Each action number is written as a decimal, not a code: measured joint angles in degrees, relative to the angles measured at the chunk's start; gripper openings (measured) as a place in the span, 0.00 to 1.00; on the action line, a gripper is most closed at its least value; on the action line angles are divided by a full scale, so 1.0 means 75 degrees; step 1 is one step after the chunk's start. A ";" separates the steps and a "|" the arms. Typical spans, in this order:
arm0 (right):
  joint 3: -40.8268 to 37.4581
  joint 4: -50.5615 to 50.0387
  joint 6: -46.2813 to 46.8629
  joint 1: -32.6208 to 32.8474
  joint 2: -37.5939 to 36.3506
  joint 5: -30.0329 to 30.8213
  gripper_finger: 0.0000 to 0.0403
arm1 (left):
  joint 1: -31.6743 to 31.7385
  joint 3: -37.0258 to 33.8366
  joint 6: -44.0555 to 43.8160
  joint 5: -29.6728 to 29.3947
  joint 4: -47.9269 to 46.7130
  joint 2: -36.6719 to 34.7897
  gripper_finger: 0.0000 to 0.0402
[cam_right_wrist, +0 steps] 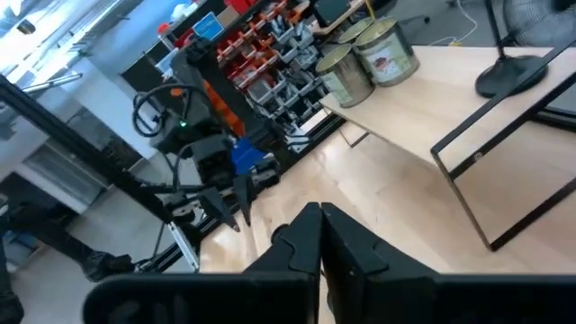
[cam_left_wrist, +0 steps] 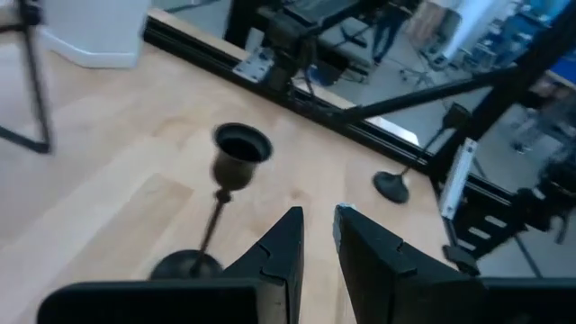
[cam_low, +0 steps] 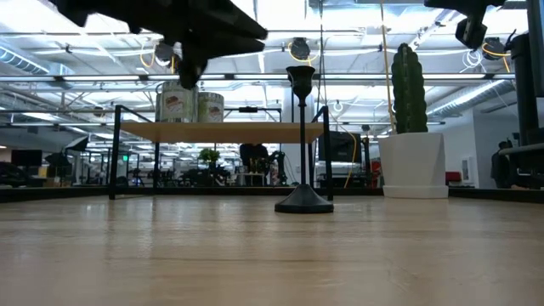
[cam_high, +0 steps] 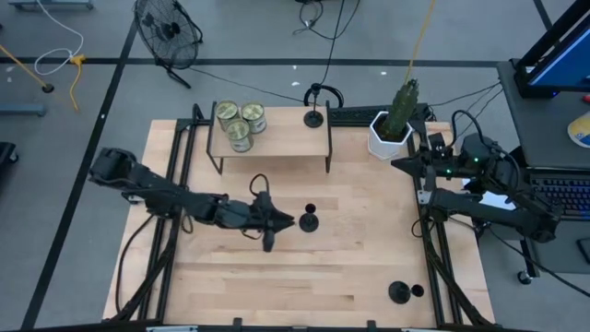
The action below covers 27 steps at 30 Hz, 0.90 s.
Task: Pick & Place candle stick holders
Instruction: Put the top black candle holder on the shelf
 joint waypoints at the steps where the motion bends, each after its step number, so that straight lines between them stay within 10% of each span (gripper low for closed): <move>1: 0.0000 -0.0008 -0.0012 -0.0003 -0.0005 -0.0110 0.00 | 0.0046 0.0000 0.0001 0.0162 0.0149 0.0119 0.18; 27: 0.0006 -0.0011 0.0037 0.0003 -0.0011 -0.0362 0.00 | 0.0785 -0.0015 -0.1182 0.1407 0.1014 0.1333 0.27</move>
